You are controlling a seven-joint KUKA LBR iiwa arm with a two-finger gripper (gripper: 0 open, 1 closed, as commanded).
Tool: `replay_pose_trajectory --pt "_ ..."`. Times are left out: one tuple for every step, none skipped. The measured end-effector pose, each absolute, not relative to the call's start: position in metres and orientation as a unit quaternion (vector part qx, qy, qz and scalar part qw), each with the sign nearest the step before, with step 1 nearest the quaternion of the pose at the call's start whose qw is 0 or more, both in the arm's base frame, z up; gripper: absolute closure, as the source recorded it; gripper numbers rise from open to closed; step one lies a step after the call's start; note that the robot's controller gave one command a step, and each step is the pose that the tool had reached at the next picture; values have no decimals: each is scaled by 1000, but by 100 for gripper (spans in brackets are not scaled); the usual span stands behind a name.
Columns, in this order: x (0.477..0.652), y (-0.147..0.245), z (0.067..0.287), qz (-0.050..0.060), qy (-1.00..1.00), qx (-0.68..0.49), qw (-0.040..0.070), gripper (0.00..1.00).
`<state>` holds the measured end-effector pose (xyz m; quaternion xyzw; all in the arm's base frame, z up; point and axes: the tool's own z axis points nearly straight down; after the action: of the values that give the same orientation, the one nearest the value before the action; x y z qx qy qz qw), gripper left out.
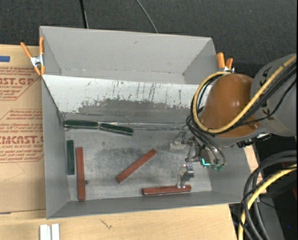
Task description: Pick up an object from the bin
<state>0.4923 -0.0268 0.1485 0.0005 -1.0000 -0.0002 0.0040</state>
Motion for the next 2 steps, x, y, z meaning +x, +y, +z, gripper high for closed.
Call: replay_pose_trajectory --pt "494 -27 152 0 -1000 1 0 0" --pt "515 53 126 0 -999 38 -1 0"
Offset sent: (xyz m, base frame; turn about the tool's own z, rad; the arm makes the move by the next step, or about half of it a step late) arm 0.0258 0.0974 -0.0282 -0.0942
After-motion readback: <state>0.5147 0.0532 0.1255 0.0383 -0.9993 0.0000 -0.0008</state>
